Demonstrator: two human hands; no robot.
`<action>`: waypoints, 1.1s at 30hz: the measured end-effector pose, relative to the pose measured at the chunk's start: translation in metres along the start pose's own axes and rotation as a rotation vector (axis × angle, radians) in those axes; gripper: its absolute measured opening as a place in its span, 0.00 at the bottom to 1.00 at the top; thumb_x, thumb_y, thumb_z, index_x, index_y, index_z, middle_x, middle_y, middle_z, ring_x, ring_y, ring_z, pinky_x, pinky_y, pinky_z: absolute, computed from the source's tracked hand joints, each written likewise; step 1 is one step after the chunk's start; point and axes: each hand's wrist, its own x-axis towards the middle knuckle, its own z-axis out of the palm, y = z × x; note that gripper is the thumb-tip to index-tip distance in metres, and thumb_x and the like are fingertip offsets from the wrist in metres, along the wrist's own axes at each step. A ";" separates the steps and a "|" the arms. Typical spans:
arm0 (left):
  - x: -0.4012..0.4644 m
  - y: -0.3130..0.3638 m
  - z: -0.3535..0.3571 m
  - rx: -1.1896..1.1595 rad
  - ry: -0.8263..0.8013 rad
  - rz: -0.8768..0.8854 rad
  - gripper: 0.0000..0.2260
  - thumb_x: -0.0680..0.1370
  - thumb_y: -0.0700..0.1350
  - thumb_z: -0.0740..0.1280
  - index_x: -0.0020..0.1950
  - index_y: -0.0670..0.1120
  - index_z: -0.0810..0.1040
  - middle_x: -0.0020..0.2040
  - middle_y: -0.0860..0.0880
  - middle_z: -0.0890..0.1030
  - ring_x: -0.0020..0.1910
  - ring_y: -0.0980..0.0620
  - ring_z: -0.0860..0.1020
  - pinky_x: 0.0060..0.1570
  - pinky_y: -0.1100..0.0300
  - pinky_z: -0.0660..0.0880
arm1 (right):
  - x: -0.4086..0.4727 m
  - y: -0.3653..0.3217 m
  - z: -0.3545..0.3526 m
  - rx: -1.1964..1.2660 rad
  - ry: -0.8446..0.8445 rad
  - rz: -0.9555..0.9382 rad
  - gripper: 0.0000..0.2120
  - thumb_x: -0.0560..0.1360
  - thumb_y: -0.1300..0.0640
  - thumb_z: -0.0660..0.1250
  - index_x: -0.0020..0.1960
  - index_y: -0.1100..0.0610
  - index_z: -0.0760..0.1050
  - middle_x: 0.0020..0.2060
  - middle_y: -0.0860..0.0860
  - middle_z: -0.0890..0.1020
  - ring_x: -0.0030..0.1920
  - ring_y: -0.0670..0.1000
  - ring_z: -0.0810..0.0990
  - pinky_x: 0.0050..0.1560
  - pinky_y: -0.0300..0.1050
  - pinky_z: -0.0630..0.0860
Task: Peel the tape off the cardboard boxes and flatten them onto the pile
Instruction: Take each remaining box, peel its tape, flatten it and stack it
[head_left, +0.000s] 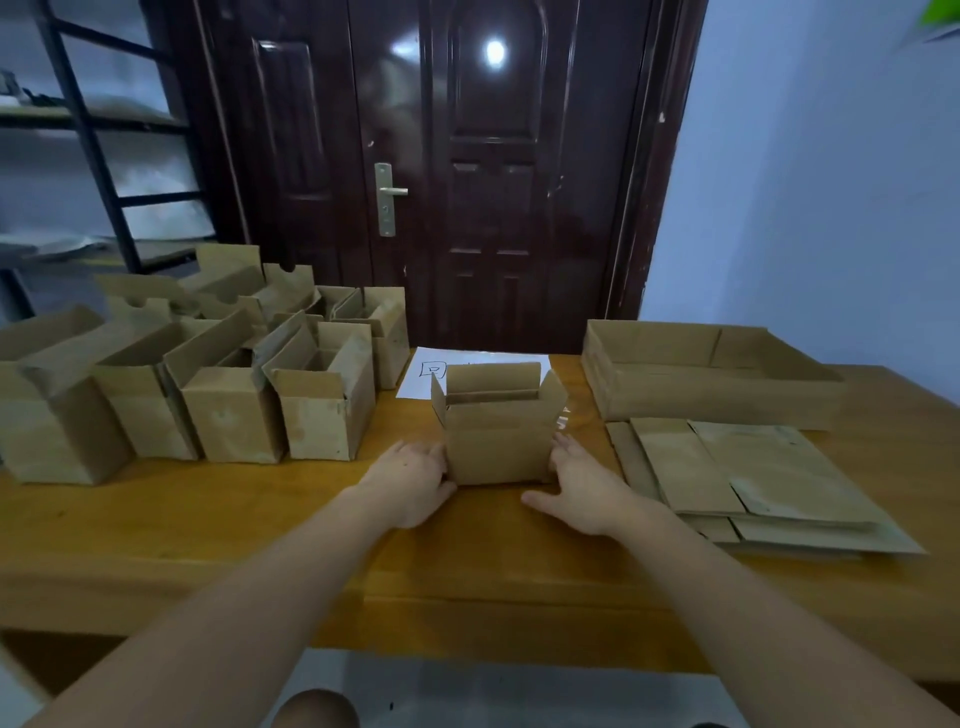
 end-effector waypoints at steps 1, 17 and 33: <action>0.000 -0.001 -0.001 -0.050 0.018 0.011 0.17 0.86 0.55 0.58 0.71 0.49 0.71 0.63 0.49 0.79 0.64 0.48 0.76 0.72 0.50 0.68 | 0.001 0.000 -0.001 0.040 0.047 -0.008 0.36 0.78 0.39 0.67 0.79 0.55 0.61 0.81 0.50 0.57 0.78 0.52 0.62 0.76 0.52 0.66; 0.004 -0.004 -0.039 -0.125 0.394 -0.027 0.26 0.79 0.71 0.59 0.64 0.52 0.74 0.55 0.55 0.78 0.51 0.55 0.76 0.51 0.55 0.79 | 0.013 -0.009 -0.039 0.343 0.416 -0.079 0.25 0.81 0.35 0.58 0.64 0.53 0.75 0.56 0.46 0.79 0.56 0.47 0.77 0.54 0.46 0.76; 0.003 0.012 -0.048 -0.210 0.314 -0.061 0.40 0.74 0.76 0.41 0.62 0.50 0.76 0.46 0.53 0.80 0.42 0.55 0.77 0.36 0.59 0.71 | 0.006 -0.003 -0.032 0.429 0.316 0.037 0.25 0.81 0.33 0.52 0.55 0.54 0.71 0.46 0.47 0.79 0.44 0.45 0.77 0.37 0.38 0.68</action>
